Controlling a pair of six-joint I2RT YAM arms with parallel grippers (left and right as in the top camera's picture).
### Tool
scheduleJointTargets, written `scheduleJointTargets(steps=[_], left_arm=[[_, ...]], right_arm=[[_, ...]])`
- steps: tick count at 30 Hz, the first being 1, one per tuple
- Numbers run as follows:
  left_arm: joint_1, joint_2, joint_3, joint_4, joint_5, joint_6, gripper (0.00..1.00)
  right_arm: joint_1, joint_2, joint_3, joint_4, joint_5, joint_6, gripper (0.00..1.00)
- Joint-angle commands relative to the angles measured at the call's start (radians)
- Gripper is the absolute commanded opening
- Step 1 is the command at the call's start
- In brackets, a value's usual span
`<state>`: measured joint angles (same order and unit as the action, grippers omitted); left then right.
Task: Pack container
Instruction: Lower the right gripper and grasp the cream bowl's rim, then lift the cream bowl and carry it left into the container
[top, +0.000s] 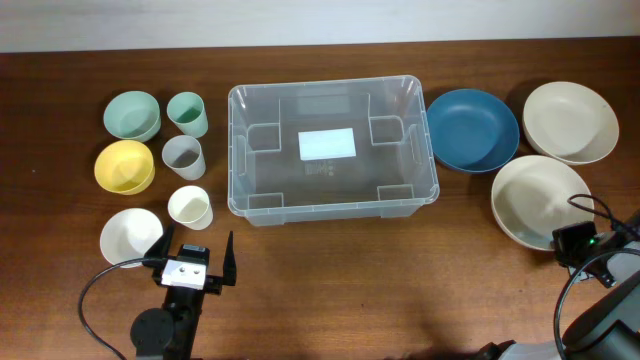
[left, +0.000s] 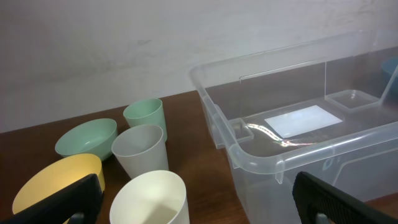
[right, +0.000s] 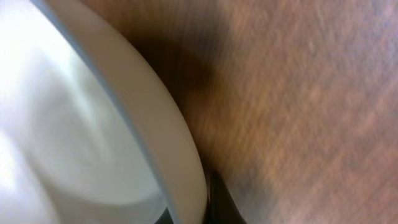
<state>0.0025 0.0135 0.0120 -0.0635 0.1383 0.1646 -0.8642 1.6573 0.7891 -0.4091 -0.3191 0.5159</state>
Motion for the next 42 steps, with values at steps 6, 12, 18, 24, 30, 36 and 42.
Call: scheduleJointTargets(steps=[6,12,18,24,30,36,42], left_arm=[[0.007,-0.008,-0.003,-0.005,-0.004,0.01,0.99],[0.007,-0.008,-0.003,-0.005,-0.004,0.01,0.99],[0.007,-0.008,-0.003,-0.005,-0.004,0.01,0.99],[0.007,-0.008,-0.003,-0.005,-0.004,0.01,1.0],[0.007,-0.008,-0.003,-0.005,-0.004,0.01,1.0],[0.007,-0.008,-0.003,-0.005,-0.004,0.01,1.0],[0.007,-0.008,-0.003,-0.005,-0.004,0.01,0.99]], right_arm=[[-0.055,-0.018,0.121,-0.225,-0.027,-0.026,0.03],[-0.132,-0.082,0.137,-0.266,-0.287,-0.094,0.04],[-0.182,-0.198,0.148,-0.32,-0.418,-0.119,0.04],[-0.165,-0.373,0.249,-0.417,-0.438,-0.119,0.04],[0.084,-0.512,0.475,-0.456,-0.421,-0.047,0.04],[0.493,-0.499,0.571,-0.329,-0.166,0.101,0.04],[0.819,-0.37,0.571,-0.202,-0.035,0.154,0.04]])
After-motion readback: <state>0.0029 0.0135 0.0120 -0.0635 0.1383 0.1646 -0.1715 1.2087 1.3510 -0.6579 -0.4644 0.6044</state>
